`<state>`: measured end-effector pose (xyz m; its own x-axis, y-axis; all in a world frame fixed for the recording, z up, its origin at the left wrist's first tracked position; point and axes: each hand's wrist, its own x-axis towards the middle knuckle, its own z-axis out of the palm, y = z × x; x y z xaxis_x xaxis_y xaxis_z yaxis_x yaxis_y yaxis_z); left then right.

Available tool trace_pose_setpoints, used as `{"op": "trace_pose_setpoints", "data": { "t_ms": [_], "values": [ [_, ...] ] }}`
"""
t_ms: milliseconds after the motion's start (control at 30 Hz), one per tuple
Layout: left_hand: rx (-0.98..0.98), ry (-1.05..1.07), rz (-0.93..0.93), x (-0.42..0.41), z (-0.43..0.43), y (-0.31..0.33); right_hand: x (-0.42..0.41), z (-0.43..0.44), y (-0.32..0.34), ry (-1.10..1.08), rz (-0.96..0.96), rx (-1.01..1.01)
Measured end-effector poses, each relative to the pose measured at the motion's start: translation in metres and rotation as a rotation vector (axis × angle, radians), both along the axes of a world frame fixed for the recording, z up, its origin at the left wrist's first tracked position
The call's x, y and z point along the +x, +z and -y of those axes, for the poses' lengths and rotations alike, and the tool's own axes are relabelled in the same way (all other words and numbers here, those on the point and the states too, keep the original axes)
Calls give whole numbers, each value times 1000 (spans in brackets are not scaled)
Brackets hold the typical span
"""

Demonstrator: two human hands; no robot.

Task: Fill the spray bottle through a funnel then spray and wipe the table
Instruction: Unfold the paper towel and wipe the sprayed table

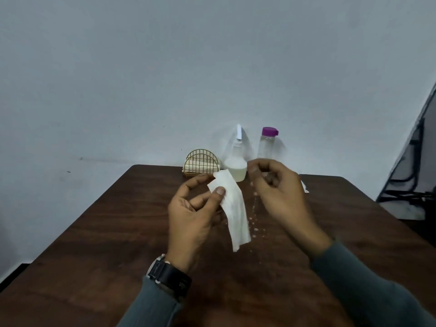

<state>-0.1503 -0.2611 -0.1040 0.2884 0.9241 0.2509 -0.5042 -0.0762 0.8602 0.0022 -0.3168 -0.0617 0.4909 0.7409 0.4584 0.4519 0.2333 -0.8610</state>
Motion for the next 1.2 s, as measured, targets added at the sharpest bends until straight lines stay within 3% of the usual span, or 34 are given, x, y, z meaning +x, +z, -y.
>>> {"op": "trace_pose_setpoints", "data": {
  "t_ms": [133,367,567,733,900,1000,1133,1200],
  "values": [
    [55,-101,-28,-2,21,7,-7,39,-16,198,54,-173],
    [67,-228,-151,-6,41,16,-8,63,-24,258,-118,-100],
    [76,-151,-146,-17,43,21,0,76,-21,256,-609,-105],
    [127,-51,-272,-21,38,17,0,84,-26,332,-820,-111],
    [66,-30,-408,-14,39,7,-2,85,-32,360,-826,-101],
    [-49,-99,-403,-7,49,2,-3,82,-33,342,-818,-102],
    [28,-116,-420,-3,62,-2,-7,81,-35,340,-777,-125],
    [-29,-175,-360,-1,62,-3,-6,81,-35,331,-777,-132]
  ]
}}
